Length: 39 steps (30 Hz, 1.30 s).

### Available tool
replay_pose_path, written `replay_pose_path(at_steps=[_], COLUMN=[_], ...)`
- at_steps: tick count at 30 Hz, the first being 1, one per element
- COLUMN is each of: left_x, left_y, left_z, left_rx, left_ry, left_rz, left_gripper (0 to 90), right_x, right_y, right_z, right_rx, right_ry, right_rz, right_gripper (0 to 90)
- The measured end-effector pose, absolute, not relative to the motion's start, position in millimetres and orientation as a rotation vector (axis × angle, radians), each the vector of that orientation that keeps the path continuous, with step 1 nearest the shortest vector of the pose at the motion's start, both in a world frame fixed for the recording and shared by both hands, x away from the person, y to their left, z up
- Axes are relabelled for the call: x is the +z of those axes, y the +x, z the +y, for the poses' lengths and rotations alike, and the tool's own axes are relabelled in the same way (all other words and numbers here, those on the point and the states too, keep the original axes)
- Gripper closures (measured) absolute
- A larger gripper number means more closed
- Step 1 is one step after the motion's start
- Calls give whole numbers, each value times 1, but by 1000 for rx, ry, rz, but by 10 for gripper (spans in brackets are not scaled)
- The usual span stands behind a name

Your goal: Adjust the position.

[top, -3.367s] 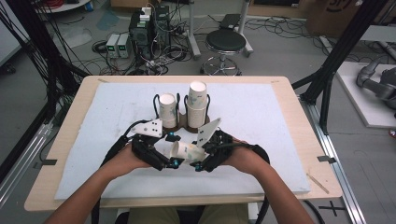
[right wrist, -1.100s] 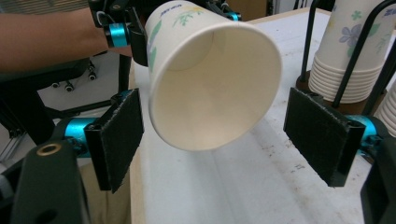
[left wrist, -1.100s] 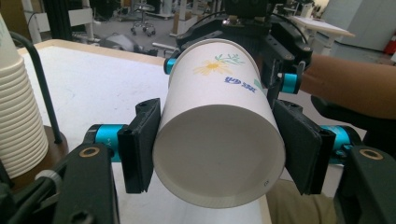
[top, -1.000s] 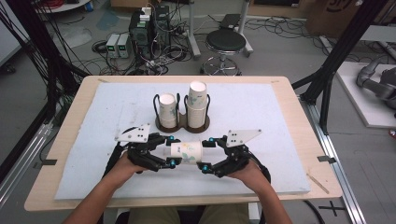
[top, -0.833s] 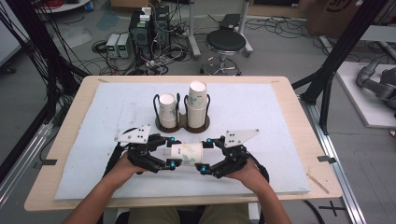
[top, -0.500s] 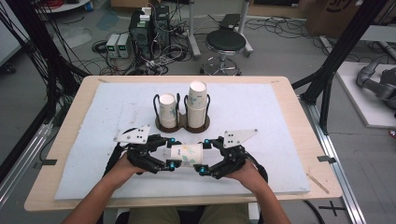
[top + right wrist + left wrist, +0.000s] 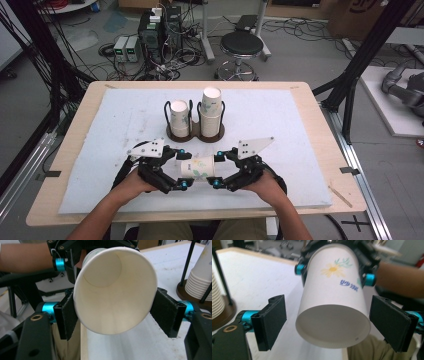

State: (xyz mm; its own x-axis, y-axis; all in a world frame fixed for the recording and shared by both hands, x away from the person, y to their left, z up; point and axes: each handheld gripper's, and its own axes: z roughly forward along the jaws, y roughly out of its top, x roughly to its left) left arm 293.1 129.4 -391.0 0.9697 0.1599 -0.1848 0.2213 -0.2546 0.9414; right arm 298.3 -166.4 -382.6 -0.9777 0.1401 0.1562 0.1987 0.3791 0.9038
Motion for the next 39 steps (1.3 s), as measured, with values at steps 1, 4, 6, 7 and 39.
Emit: replay_pose_path(at_steps=[1, 4, 6, 7, 39], left_x=[-391, -389, -386, -385, -367], left_y=[293, 292, 292, 292, 297], left_z=[129, 131, 133, 135, 131], left_rx=[-60, -49, -37, -31, 62], left_ry=[1836, 1863, 1870, 1876, 2087], left_rz=[279, 275, 278, 280, 262], left_gripper=[145, 146, 147, 147, 164], right_x=[-382, -379, -374, -372, -324], right_y=[299, 299, 301, 301, 313], right_z=[-166, -166, -165, -164, -117], right_rx=[-1679, -1652, -1608, -1591, -979], right_ry=[-314, -315, -313, -310, -101], right_rz=[-2577, -2597, -2640, -2651, -3051], right_gripper=[280, 280, 280, 280, 279])
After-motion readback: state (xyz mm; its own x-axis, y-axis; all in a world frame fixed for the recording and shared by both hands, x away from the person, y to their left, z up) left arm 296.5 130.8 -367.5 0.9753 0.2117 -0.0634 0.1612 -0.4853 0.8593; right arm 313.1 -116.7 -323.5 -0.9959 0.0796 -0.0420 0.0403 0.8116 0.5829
